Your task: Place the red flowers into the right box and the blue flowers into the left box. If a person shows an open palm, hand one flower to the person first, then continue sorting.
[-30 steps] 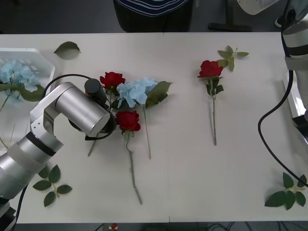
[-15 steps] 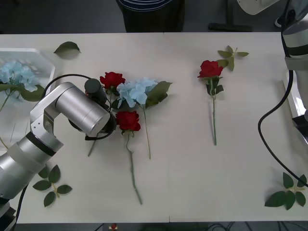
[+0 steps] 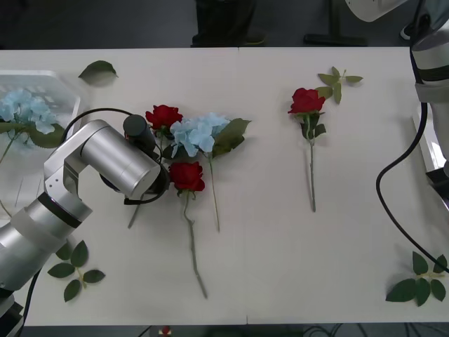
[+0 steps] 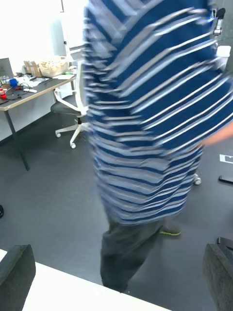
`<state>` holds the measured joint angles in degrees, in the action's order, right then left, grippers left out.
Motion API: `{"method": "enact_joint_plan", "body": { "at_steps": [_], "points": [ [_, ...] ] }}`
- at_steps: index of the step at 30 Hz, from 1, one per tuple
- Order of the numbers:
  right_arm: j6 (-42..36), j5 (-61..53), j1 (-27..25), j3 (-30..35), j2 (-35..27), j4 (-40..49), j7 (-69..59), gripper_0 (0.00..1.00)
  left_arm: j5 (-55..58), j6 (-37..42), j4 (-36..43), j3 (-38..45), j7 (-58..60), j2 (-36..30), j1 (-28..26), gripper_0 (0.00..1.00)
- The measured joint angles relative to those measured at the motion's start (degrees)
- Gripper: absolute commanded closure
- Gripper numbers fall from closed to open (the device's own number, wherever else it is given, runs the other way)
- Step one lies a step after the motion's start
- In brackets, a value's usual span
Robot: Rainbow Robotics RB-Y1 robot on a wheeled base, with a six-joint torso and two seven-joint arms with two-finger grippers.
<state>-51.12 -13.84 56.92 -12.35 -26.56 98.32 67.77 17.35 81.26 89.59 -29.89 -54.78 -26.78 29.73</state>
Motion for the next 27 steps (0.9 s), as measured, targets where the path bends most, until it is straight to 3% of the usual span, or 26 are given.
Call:
{"method": "enact_joint_plan", "body": {
  "at_steps": [8, 11, 18, 21, 24, 27],
  "points": [
    [-1.4, 1.3, -1.1, -1.3, 0.0, 0.2, -2.4, 0.00, 0.0, 0.0, 0.0, 0.0, 0.0, 0.0, 0.0, 0.00],
    [-7.9, -1.5, -1.1, -0.9, -0.2, 1.6, -3.4, 0.00, 0.0, 0.0, 0.0, 0.0, 0.0, 0.0, 0.0, 0.00],
    [-31.1, -20.0, -1.1, 4.3, -3.2, 9.1, -3.4, 0.00, 0.0, 0.0, 0.0, 0.0, 0.0, 0.0, 0.0, 0.00],
    [-37.2, -25.9, -1.1, 5.9, -4.7, 12.0, -3.4, 0.00, 0.0, 0.0, 0.0, 0.0, 0.0, 0.0, 0.0, 0.00],
    [-44.7, -31.5, -1.1, 6.8, -6.2, 14.2, -4.0, 0.00, 0.0, 0.0, 0.0, 0.0, 0.0, 0.0, 0.0, 0.12],
    [-52.3, -37.6, -1.2, 8.3, -7.0, 15.9, -8.4, 0.00, 0.0, 0.0, 0.0, 0.0, 0.0, 0.0, 0.0, 0.14]
  ]
}}
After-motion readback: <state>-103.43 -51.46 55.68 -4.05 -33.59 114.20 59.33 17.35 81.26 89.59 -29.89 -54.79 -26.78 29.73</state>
